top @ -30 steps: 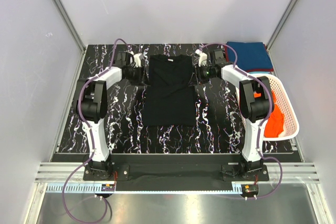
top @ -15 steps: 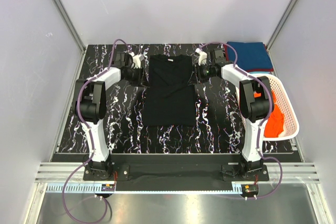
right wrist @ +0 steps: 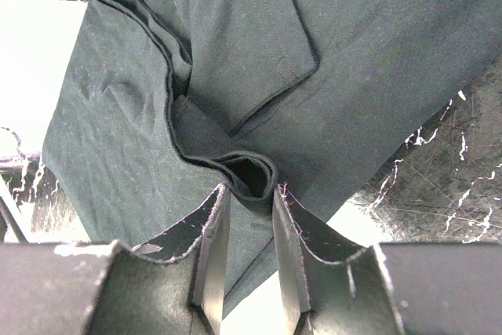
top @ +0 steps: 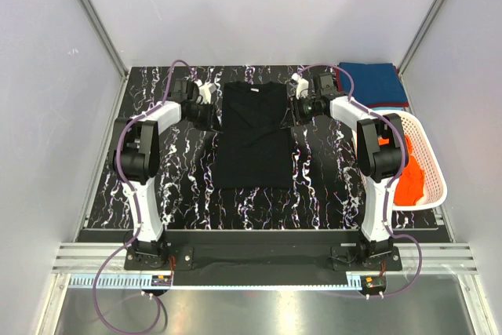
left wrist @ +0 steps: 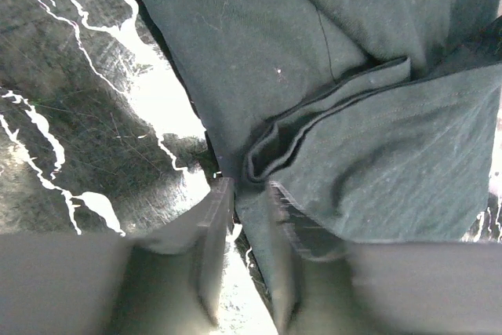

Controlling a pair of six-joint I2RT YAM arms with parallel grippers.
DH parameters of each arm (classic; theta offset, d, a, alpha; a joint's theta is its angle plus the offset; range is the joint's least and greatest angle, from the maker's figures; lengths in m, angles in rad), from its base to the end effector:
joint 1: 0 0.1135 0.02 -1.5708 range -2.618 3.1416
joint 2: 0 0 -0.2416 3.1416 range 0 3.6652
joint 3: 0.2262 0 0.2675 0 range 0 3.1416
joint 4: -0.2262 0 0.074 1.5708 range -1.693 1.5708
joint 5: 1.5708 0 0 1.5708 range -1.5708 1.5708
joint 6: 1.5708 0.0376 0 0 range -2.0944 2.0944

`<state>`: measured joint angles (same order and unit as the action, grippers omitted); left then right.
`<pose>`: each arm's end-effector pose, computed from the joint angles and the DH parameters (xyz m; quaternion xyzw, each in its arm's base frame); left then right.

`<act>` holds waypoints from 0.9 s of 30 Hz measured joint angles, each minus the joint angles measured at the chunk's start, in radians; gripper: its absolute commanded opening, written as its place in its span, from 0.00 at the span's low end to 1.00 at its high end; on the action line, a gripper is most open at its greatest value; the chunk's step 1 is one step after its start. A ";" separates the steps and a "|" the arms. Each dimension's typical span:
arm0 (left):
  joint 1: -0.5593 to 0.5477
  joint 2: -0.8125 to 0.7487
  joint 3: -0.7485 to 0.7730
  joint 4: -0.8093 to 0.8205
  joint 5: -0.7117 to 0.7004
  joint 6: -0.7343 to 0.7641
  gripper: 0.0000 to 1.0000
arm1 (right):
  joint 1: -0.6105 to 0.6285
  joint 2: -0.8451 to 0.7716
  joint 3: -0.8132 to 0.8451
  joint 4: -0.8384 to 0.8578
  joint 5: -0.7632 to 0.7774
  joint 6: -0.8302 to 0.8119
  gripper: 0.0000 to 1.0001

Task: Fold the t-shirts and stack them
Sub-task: Fold the tshirt

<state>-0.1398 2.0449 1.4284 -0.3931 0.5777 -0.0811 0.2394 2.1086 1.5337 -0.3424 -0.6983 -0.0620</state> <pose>0.4267 -0.0808 0.1374 0.1059 0.9184 -0.3013 0.2337 0.4389 0.1320 0.1480 -0.2422 0.8634 0.3494 0.2717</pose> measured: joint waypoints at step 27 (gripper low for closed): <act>-0.027 -0.082 -0.021 0.134 0.026 -0.181 0.00 | 0.000 -0.144 -0.069 0.000 0.104 0.175 0.00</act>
<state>-0.1665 1.9625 1.4075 -0.2588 0.6033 -0.2619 0.2394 1.9644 1.4647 -0.3424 -0.5941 0.1135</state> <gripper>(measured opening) 0.016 0.018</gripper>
